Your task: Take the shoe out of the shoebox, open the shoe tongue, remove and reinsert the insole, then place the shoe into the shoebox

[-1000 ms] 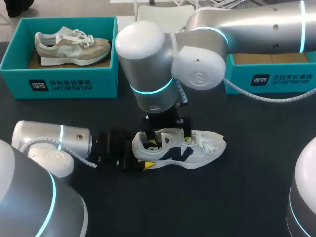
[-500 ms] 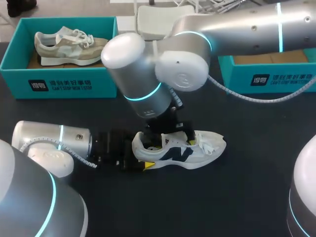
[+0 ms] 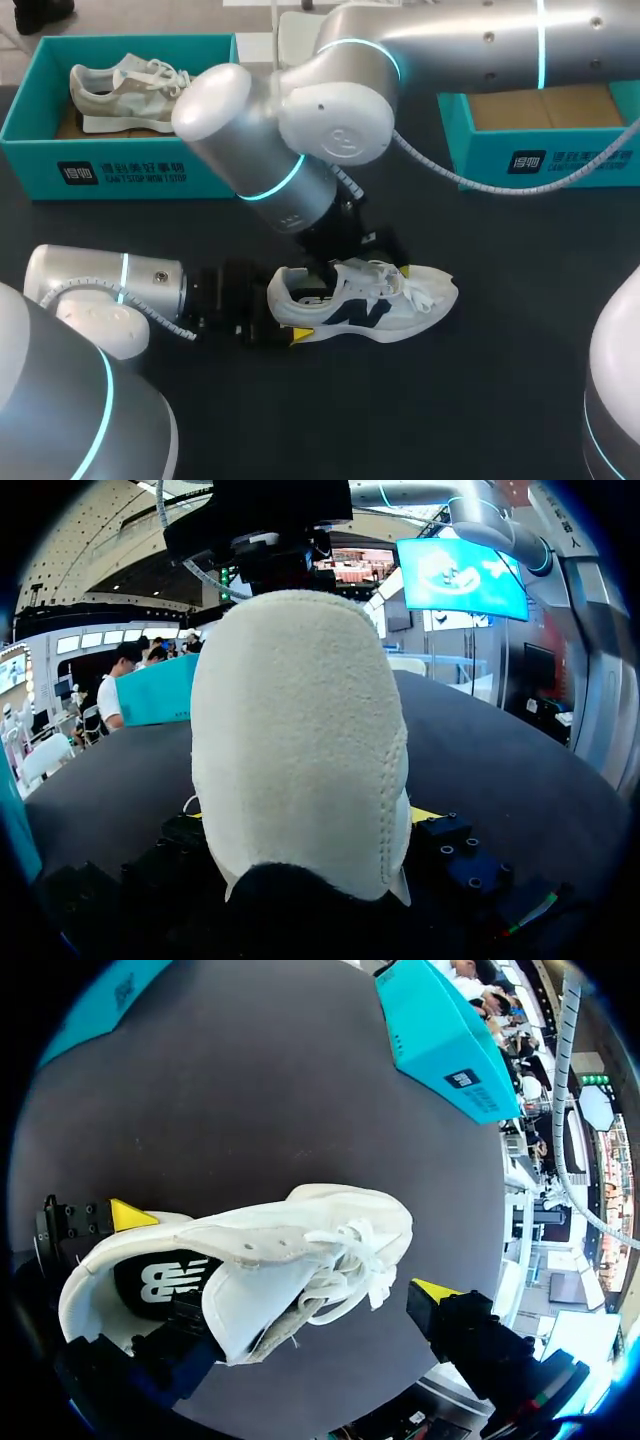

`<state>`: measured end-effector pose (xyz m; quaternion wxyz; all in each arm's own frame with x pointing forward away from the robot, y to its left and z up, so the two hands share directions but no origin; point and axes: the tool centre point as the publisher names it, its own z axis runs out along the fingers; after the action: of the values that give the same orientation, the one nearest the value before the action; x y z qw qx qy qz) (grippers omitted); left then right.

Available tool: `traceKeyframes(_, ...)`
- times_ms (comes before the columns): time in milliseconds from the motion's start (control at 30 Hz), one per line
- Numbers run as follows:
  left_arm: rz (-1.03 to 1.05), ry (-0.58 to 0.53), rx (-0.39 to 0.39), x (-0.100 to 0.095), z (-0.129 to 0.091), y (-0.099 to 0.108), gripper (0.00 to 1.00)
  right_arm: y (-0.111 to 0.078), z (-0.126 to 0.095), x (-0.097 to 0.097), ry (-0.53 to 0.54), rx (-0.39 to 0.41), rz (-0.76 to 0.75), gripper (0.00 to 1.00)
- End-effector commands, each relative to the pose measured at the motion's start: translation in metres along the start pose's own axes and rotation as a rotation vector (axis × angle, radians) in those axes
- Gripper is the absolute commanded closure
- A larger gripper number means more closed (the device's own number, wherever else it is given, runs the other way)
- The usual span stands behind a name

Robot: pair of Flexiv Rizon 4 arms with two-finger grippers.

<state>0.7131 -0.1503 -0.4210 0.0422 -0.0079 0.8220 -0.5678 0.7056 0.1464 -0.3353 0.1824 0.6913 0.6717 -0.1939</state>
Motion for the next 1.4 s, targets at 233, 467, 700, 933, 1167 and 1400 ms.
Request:
traceKeyframes(233, 0.0, 0.001, -0.004, -0.001, 0.005, 0.003, 1.0, -0.001, -0.01, -0.024, 0.067, -0.037, -0.01, 1.0)
traceKeyframes(467, 0.0, 0.001, -0.004, -0.001, 0.005, 0.003, 1.0, 0.01, -0.008, -0.027, 0.17, -0.06, -0.108, 1.0)
traceKeyframes(700, 0.0, 0.001, -0.004, -0.001, 0.005, 0.003, 1.0, 0.022, -0.008, -0.024, 0.248, -0.07, -0.23, 1.0)
traceKeyframes(933, 0.0, 0.001, -0.004, -0.001, 0.005, 0.003, 1.0, 0.033, -0.003, -0.034, 0.312, -0.175, -0.461, 1.0)
traceKeyframes(1167, 0.0, 0.001, -0.004, -0.001, 0.005, 0.003, 1.0, 0.043, -0.001, -0.049, 0.337, -0.237, -0.711, 1.0)
traceKeyframes(1400, 0.0, 0.001, -0.004, -0.001, 0.005, 0.003, 1.0, 0.053, 0.0, -0.067, 0.34, -0.236, -0.852, 1.0)
